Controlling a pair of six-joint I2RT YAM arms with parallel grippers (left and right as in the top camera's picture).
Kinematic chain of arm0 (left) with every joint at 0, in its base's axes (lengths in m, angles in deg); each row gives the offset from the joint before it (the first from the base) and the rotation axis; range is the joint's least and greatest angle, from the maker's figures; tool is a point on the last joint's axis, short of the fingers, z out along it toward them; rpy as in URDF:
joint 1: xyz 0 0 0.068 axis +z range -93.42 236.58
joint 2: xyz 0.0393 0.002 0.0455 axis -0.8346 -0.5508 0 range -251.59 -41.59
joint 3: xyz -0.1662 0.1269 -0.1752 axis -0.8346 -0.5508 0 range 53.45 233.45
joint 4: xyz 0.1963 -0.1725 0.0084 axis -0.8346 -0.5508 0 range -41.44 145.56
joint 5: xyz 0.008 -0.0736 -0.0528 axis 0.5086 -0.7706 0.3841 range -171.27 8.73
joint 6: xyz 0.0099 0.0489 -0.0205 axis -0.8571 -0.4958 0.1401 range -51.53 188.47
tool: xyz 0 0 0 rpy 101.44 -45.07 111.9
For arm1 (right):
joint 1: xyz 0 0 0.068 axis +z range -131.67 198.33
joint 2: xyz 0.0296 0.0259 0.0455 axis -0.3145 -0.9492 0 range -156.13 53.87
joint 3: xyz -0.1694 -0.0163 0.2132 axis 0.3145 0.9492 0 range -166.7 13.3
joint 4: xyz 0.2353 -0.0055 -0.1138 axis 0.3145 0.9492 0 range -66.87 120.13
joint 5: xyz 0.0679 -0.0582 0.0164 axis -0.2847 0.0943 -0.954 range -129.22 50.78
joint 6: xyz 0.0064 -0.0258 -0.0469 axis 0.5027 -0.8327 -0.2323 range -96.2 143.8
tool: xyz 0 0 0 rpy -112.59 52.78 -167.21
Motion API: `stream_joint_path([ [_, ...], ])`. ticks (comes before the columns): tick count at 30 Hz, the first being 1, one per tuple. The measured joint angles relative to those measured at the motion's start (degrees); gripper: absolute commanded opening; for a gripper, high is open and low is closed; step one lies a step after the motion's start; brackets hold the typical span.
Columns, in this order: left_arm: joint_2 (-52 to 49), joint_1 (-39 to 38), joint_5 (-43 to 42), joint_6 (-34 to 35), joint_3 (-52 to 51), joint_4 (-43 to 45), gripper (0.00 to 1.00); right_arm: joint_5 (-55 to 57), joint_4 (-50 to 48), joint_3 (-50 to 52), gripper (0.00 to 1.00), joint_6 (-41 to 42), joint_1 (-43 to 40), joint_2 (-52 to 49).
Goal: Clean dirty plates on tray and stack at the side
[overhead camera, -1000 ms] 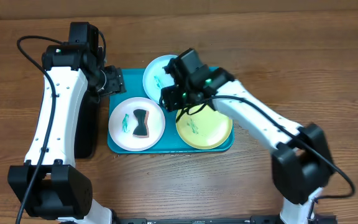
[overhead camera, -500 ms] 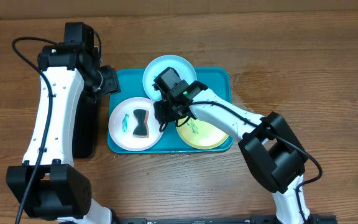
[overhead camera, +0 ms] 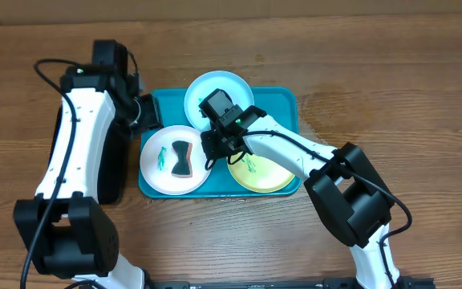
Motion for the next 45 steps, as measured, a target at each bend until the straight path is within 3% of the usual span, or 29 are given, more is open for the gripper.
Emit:
stream_joint_path([
  [9,-0.98,-0.04,-6.25,-2.45,-9.94,7.28,0.64,0.0,-2.1,1.92,0.22,0.39,0.0,-0.04],
  [14,-0.98,-0.42,-7.08,-2.62,-11.91,9.09,0.54,-0.13,-3.32,3.1,0.17,0.39,0.0,-0.04],
  [24,-0.98,-4.26,-7.74,-2.58,-17.42,15.3,0.5,-0.35,-3.43,3.34,0.13,0.57,0.04,-0.04],
  [32,-1.22,-5.97,-7.76,-1.2,-18.97,17.73,0.48,-0.35,-3.43,3.34,0.13,0.59,0.04,-0.02],
  [45,-7.26,-5.97,-7.74,1.92,-19.04,19.23,0.34,-0.35,-3.45,3.34,0.13,0.61,0.04,-0.02],
])
